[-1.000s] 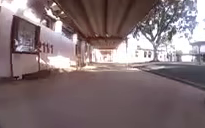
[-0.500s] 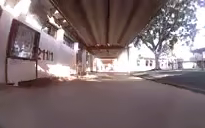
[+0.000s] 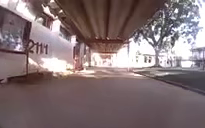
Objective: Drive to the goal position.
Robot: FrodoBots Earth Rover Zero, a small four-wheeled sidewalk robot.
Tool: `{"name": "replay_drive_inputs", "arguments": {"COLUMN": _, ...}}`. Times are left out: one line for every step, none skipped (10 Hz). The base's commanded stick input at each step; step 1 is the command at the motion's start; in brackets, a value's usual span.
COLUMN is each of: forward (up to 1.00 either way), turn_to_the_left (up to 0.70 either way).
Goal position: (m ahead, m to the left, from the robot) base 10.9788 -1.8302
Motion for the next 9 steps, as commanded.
{"name": "replay_drive_inputs", "arguments": {"forward": 0.85, "turn_to_the_left": 0.00}}
{"name": "replay_drive_inputs", "arguments": {"forward": 0.85, "turn_to_the_left": 0.00}}
{"name": "replay_drive_inputs", "arguments": {"forward": 0.85, "turn_to_the_left": 0.00}}
{"name": "replay_drive_inputs", "arguments": {"forward": 0.85, "turn_to_the_left": 0.00}}
{"name": "replay_drive_inputs", "arguments": {"forward": 0.85, "turn_to_the_left": 0.00}}
{"name": "replay_drive_inputs", "arguments": {"forward": 0.85, "turn_to_the_left": 0.00}}
{"name": "replay_drive_inputs", "arguments": {"forward": 0.85, "turn_to_the_left": 0.00}}
{"name": "replay_drive_inputs", "arguments": {"forward": 0.85, "turn_to_the_left": 0.00}}
{"name": "replay_drive_inputs", "arguments": {"forward": 0.85, "turn_to_the_left": 0.00}}
